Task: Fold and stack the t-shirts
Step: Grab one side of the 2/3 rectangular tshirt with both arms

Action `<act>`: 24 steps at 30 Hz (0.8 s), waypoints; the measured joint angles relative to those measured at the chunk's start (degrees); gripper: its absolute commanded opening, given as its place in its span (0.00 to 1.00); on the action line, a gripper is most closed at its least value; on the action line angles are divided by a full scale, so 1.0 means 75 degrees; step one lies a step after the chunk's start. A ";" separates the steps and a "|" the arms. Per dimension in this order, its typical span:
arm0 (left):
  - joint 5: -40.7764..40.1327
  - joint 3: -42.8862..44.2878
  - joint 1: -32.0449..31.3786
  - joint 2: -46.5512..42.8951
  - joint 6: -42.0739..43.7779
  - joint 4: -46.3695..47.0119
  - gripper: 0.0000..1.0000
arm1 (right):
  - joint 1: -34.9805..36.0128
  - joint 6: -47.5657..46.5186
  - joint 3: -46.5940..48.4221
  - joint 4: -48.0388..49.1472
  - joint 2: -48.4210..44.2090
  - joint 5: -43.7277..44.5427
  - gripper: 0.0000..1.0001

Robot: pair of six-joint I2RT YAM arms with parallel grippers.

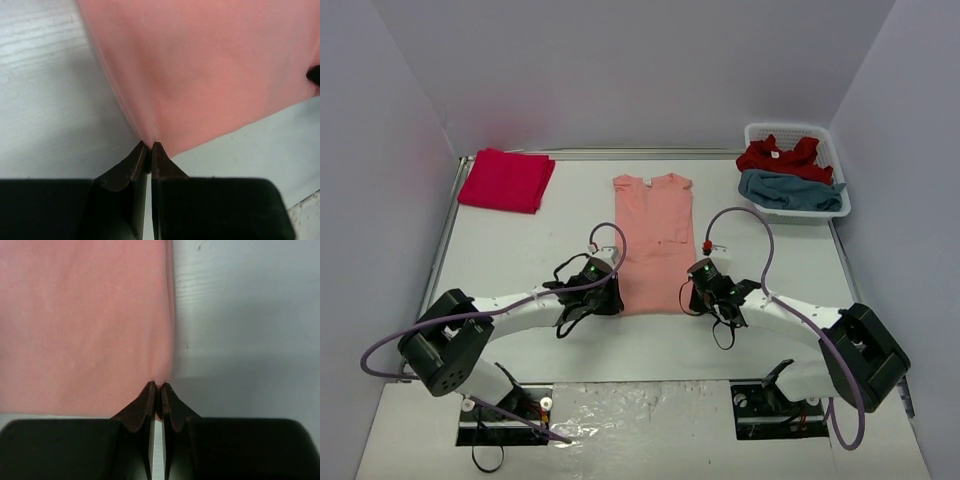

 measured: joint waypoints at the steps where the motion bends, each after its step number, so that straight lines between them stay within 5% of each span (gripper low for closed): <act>1: -0.0073 -0.0061 -0.0085 -0.0122 -0.0047 -0.0047 0.02 | 0.0096 0.0061 -0.0044 -0.0070 -0.0085 0.0041 0.00; 24: -0.1207 -0.0560 -0.0988 -0.2060 -0.0533 -0.1090 0.02 | 0.1434 0.1078 0.0058 -0.1577 -0.1026 0.1020 0.00</act>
